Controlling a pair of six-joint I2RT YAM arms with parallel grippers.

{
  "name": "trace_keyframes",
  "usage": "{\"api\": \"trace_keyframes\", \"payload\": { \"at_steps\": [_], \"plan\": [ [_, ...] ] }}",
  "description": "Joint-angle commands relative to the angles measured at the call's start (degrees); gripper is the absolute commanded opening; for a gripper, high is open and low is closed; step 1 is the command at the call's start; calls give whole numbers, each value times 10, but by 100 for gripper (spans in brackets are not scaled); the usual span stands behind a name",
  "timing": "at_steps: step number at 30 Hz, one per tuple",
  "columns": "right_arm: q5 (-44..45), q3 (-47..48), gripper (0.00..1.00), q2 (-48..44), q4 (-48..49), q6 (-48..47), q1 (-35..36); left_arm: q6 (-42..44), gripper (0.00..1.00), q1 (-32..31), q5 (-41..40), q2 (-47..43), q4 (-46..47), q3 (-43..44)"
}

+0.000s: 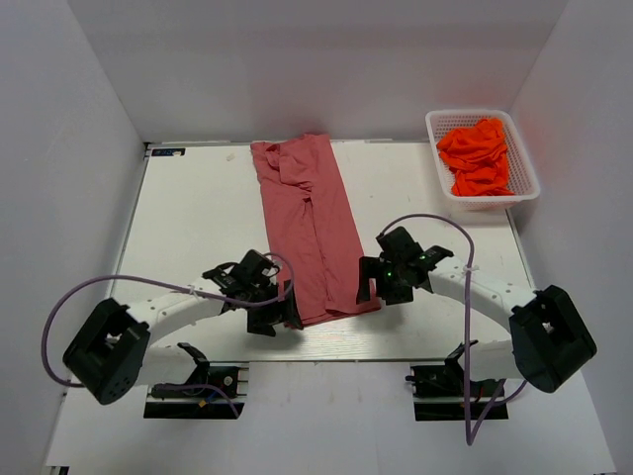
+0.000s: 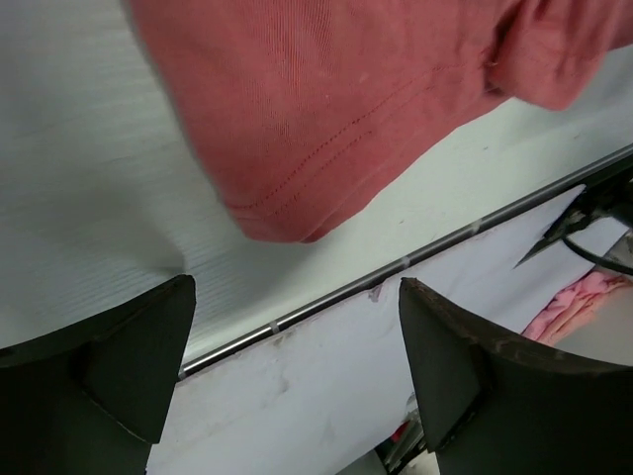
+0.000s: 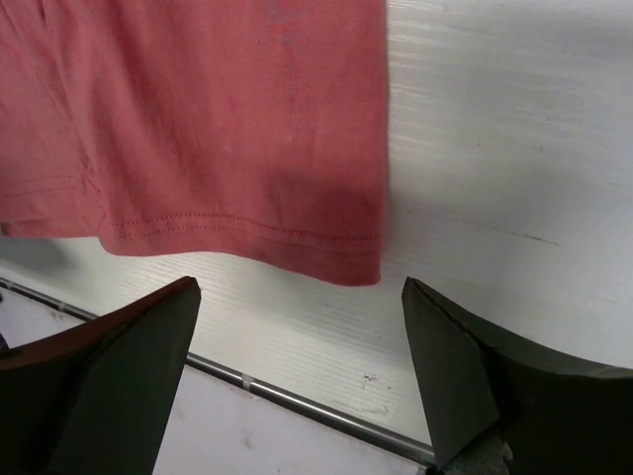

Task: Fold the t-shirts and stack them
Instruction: Rotate the tshirt 80 degrees, then grab the bottom of the folded rectangular tshirt with both arms

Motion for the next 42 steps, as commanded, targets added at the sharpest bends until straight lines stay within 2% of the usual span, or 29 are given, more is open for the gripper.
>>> {"api": "trace_keyframes", "payload": {
  "at_steps": [1, 3, 6, 8, 11, 12, 13, 15, 18, 19, 21, 22, 23, 24, 29, 33, 38, 42],
  "plan": [
    [-22, 2, 88, 22, 22, -10, -6, -6, 91, -29, -11, 42, 19, 23],
    [-19, 0, 86, 29, 25, -11, -6, -6, 85, -35, -39, 63, 19, 36],
    [-19, -3, 78, 36, 28, -16, -10, -6, 77, -40, -74, 100, 19, 53],
    [-13, -10, 78, 37, 28, -16, -10, -1, 72, -45, -97, 124, 13, 59],
    [19, -16, 74, 39, 33, -28, -13, -1, 60, -45, -114, 144, 0, 75],
    [24, -14, 70, 40, 32, -34, -16, 5, 51, -45, -120, 152, 0, 75],
    [27, -11, 61, 44, 33, -37, -16, 5, 47, -45, -120, 152, 0, 75],
    [24, -12, 56, 52, 33, -43, -17, 10, 36, -45, -120, 158, -11, 75],
    [7, -27, 44, 60, 49, -44, -17, 10, 29, -45, -126, 158, -18, 75],
    [-2, -33, 30, 62, 59, -46, -17, 10, 22, -45, -126, 158, -18, 75],
    [-29, -40, 17, 71, 68, -58, -15, 10, 15, -45, -126, 158, -18, 75],
    [-56, -45, 5, 71, 85, -64, -16, 10, 8, -45, -126, 158, -18, 75],
    [-66, -59, 0, 67, 90, -72, -17, 10, 4, -45, -126, 158, -18, 75],
    [-75, -60, 0, 65, 90, -75, -15, 10, 0, -45, -121, 152, -32, 81],
    [-137, -83, 0, 2, 62, -71, -11, -12, 0, -51, -106, 115, -55, 65],
    [-213, -125, 0, -62, 56, -19, 4, -29, 0, -62, -63, 65, -69, 43],
    [-193, -109, 0, -92, 41, -6, 15, -44, 0, -62, -68, 43, -113, 80],
    [-108, 1, 0, -49, -2, -27, 8, -44, 0, -49, -89, 49, -128, 135]
  ]
}}
